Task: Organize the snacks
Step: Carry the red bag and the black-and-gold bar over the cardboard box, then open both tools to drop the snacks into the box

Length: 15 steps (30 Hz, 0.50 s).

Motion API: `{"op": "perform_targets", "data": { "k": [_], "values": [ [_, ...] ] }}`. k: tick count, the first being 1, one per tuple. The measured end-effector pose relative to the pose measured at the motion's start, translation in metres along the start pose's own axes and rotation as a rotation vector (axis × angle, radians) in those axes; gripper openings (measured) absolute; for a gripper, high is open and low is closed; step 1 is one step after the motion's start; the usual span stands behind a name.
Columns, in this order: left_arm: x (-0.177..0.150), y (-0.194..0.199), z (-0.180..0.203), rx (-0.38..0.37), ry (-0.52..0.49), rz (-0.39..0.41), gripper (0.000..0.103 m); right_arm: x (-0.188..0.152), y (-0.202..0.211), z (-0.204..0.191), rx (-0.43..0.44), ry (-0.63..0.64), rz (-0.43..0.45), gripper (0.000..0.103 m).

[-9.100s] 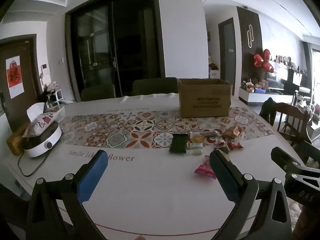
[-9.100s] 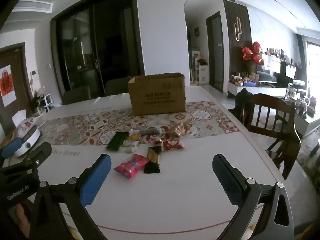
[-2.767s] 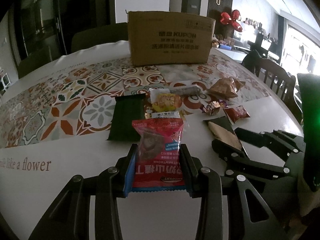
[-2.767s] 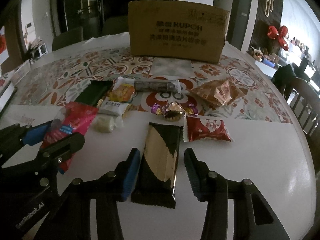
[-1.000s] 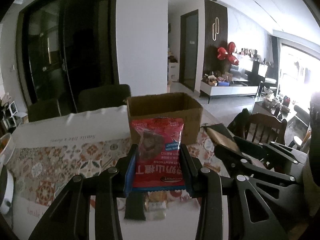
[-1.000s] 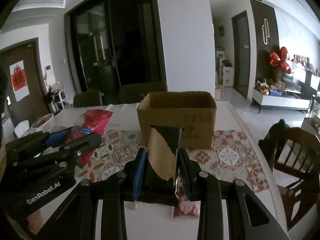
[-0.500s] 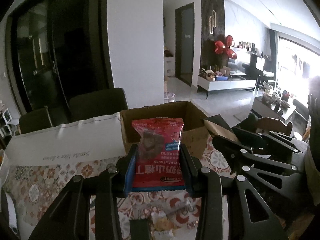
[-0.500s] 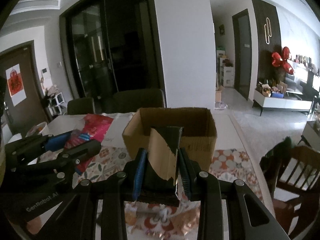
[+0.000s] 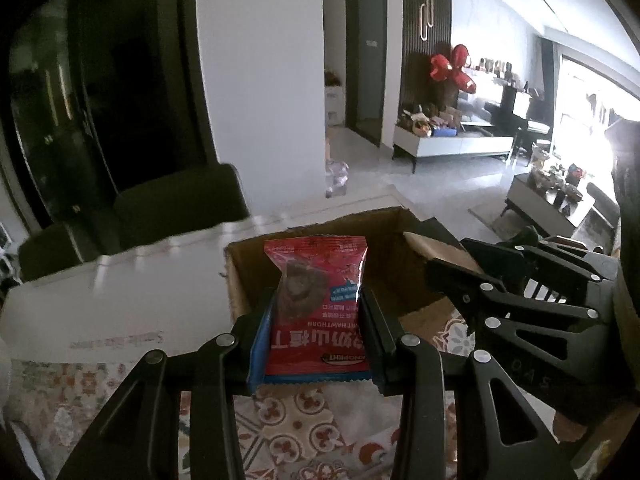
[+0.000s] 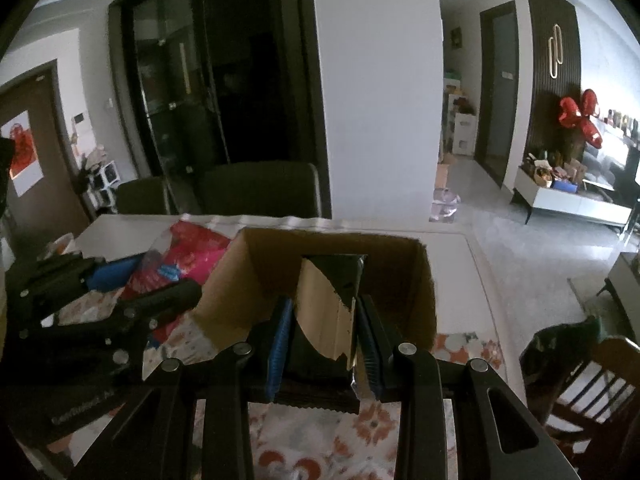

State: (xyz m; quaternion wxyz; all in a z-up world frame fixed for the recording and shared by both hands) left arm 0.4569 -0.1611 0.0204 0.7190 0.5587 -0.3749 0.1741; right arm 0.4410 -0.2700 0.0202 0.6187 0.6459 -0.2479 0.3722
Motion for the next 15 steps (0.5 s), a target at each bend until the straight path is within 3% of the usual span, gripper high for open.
{"op": "perform_targets", "data": {
  "k": [10,11,13,15],
  "values": [
    [0.006,-0.055,-0.011,-0.002,0.057,-0.107,0.042,0.011,-0.042,0.016,-0.016,-0.012,-0.073,0.034],
    [0.006,-0.059,-0.012,0.004,0.056,-0.116,0.045,0.011,-0.045,0.017,-0.022,-0.015,-0.078,0.034],
    [0.005,-0.062,-0.015,0.029,0.055,-0.114,0.067,0.011,-0.049,0.021,-0.041,-0.022,-0.087,0.038],
    [0.005,-0.060,-0.017,0.044,0.060,-0.096,0.071,0.008,-0.048,0.026,-0.057,-0.038,-0.093,0.044]
  ]
}}
Point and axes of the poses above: each gripper's, at about its wrist camera, not at the fingertips, and y roughly against the way its jaws point, z to its right, x to its top, the point moved 7 cm from there along -y, roughly the way its jaws point, and after that the axes turned 8 degrees about y, right-handed, at the moved point
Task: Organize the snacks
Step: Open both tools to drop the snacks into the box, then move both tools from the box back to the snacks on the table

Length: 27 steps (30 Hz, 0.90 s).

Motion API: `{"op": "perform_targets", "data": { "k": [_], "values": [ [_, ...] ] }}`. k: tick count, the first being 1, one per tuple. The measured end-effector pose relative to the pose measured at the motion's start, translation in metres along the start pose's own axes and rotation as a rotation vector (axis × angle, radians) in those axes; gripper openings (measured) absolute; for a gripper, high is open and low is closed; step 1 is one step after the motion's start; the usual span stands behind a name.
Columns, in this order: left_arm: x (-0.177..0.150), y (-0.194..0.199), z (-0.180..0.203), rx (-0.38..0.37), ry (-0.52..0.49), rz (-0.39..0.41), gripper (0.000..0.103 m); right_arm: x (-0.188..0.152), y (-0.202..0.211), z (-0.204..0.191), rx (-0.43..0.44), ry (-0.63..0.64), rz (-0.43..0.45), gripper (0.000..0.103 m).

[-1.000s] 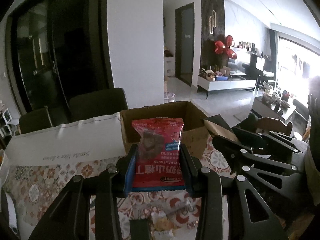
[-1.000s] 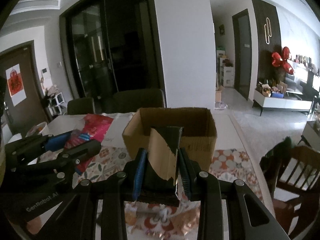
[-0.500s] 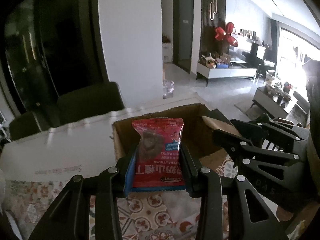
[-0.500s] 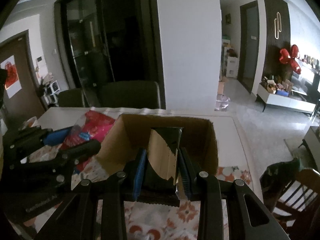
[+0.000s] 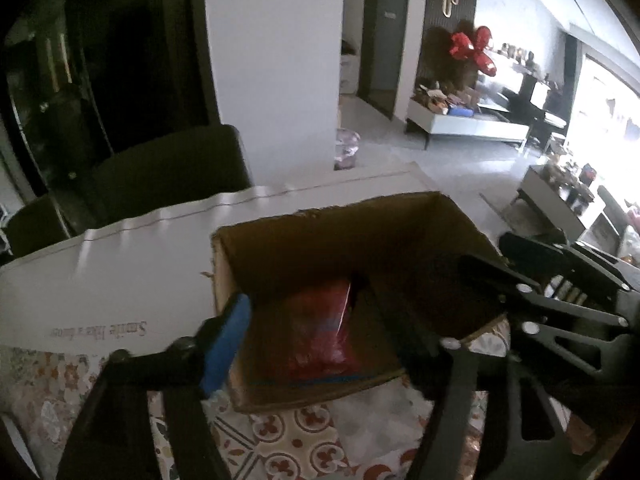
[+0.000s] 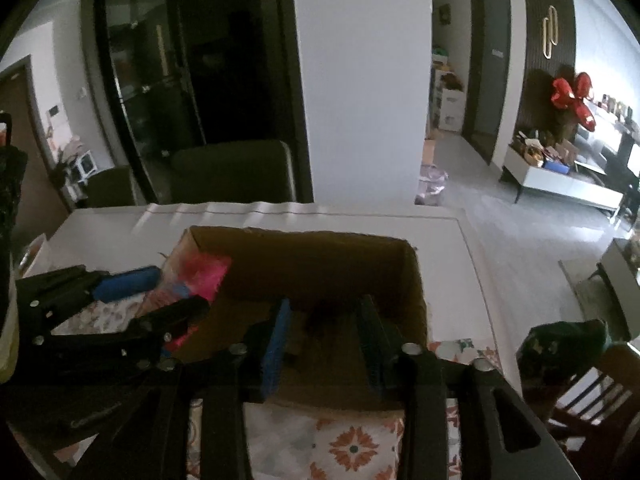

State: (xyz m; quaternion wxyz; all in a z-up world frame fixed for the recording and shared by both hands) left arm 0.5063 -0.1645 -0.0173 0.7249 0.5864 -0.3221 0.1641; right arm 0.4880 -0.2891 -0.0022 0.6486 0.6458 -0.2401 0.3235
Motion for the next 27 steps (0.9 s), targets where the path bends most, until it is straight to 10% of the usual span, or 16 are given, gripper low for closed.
{"op": "perform_targets", "data": {
  "k": [27],
  "values": [
    [-0.078,0.130,-0.019,0.014,0.006,0.196,0.075,-0.061,0.114,-0.054,-0.064,0.052,0.198,0.058]
  ]
}}
Point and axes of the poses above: each gripper's, at about its wrist camera, not at the fingertips, and y roughly against the way its jaws point, z to its right, x to its top, the point moved 7 cm from there along -y, roughly the way its jaws point, and after that the axes turned 8 degrees about y, right-handed, at the moved point
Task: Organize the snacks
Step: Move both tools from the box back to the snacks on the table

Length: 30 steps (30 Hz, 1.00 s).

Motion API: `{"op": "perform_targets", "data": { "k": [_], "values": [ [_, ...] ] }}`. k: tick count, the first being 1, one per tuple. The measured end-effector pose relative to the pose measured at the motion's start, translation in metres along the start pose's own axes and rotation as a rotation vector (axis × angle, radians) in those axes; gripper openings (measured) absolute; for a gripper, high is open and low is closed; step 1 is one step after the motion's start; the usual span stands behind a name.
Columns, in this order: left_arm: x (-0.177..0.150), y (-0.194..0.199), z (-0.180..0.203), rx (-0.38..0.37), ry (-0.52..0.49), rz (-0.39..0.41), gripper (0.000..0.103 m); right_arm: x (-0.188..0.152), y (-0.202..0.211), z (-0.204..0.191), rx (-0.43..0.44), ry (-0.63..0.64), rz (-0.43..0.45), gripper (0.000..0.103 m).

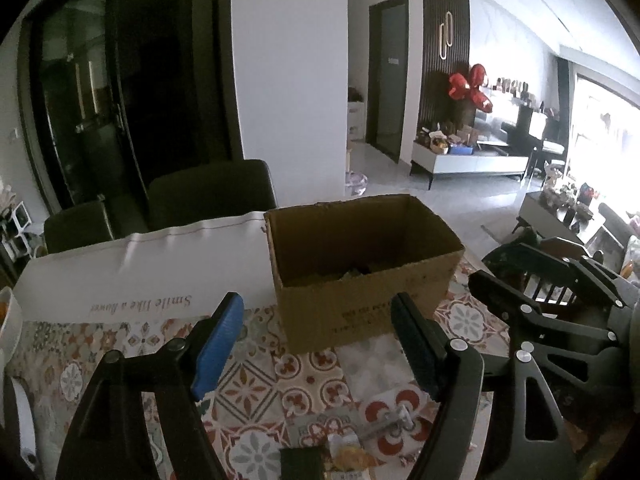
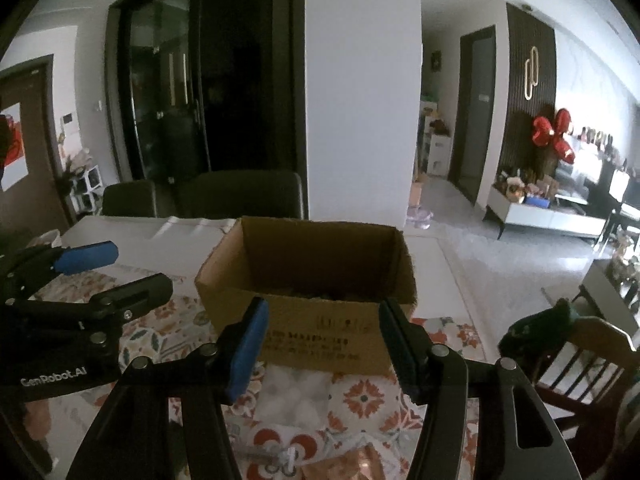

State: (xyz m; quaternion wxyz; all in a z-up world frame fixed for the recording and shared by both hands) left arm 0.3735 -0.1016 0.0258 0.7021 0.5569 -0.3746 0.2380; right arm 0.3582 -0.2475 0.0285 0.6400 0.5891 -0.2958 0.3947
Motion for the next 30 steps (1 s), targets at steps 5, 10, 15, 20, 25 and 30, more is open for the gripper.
{"op": "perform_targets", "data": {
  "k": [5,10,15,20,25,30],
  "values": [
    [-0.018,0.024,0.003,-0.007,-0.008,0.017,0.075,-0.011,0.027,-0.010,0.014,-0.001,0.029,0.058],
    [-0.039,0.044,0.007,-0.013,-0.019,0.025,0.075,-0.026,0.046,-0.015,0.024,-0.014,0.040,0.058],
    [-0.060,0.060,0.014,-0.022,-0.030,0.031,0.075,-0.046,0.062,-0.016,0.018,-0.028,0.041,0.058],
    [-0.083,0.067,0.022,-0.052,-0.066,0.032,0.075,-0.064,0.075,-0.016,0.003,-0.040,0.034,0.067],
    [-0.106,0.068,0.035,-0.080,-0.123,0.019,0.075,-0.089,0.084,-0.014,-0.009,-0.041,0.020,0.068],
    [-0.127,0.065,0.045,-0.110,-0.181,0.007,0.075,-0.116,0.084,-0.014,-0.012,-0.052,-0.020,0.068]
  ]
}}
Point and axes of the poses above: each gripper's, at about its wrist camera, not at the fingertips, and y roughly against the way its jaws point, z to its right, x to its top, the point moved 7 cm from there along -y, roughly the way its jaws point, and after that the axes turned 8 degrees about y, right-handed, at the moved point
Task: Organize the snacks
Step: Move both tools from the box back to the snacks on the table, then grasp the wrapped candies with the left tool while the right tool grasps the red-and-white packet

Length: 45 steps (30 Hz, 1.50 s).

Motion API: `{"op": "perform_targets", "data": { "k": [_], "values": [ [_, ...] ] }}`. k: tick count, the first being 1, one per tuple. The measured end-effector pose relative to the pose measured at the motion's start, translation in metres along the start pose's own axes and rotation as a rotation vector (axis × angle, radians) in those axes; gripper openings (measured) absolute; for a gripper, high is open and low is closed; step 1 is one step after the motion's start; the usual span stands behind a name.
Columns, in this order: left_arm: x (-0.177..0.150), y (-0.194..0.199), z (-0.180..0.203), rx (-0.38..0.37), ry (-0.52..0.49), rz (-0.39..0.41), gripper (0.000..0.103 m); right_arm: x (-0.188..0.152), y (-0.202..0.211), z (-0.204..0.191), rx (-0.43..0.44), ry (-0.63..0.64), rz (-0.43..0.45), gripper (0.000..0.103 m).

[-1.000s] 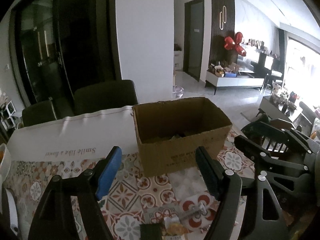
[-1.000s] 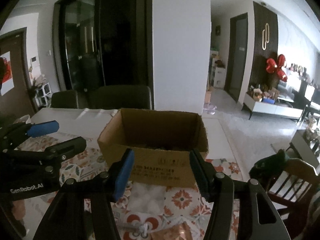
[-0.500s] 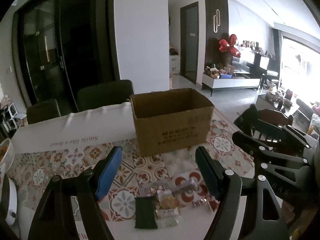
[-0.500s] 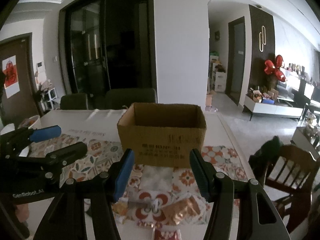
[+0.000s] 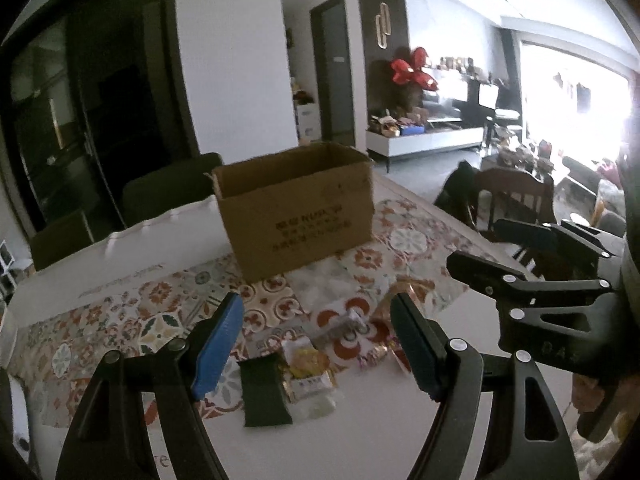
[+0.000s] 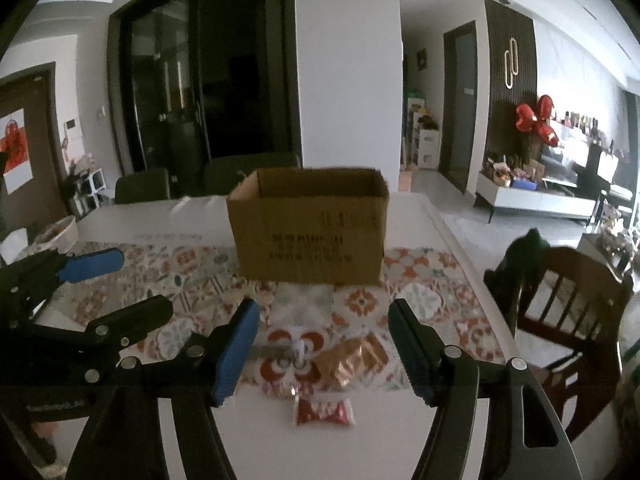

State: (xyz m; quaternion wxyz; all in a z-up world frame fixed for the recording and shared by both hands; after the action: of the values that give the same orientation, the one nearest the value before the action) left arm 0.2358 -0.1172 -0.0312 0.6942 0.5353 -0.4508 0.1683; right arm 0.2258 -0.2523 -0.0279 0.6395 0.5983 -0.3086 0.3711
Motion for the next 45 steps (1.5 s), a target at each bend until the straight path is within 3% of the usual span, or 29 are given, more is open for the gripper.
{"op": "perform_targets", "data": {
  "k": [19,29,38,45],
  "values": [
    [-0.057,-0.042,0.022,-0.105,-0.170,-0.105,0.067,-0.072,-0.026,-0.008,0.001,-0.001,-0.173,0.068],
    [-0.077,-0.080,0.032,-0.182,-0.206,-0.174,0.063,-0.094,-0.052,-0.009,0.037,-0.024,-0.243,0.068],
    [-0.083,-0.103,0.036,-0.232,-0.233,-0.188,0.058,-0.110,-0.073,-0.008,0.049,-0.036,-0.295,0.067],
    [-0.084,-0.121,0.039,-0.251,-0.203,-0.230,0.046,-0.110,-0.072,-0.008,0.054,-0.009,-0.292,0.067]
  ]
}}
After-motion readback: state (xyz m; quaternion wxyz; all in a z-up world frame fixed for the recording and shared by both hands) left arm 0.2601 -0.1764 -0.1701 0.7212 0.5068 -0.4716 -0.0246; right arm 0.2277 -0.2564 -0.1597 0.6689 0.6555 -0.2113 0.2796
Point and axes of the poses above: each gripper's, at about its wrist camera, not at the fingertips, and y roughly against the way its jaws point, z to its right, x to its top, the point moved 7 cm from there along -y, roughly the way its jaws point, and after that the axes turned 8 degrees about y, right-handed, at the moved point
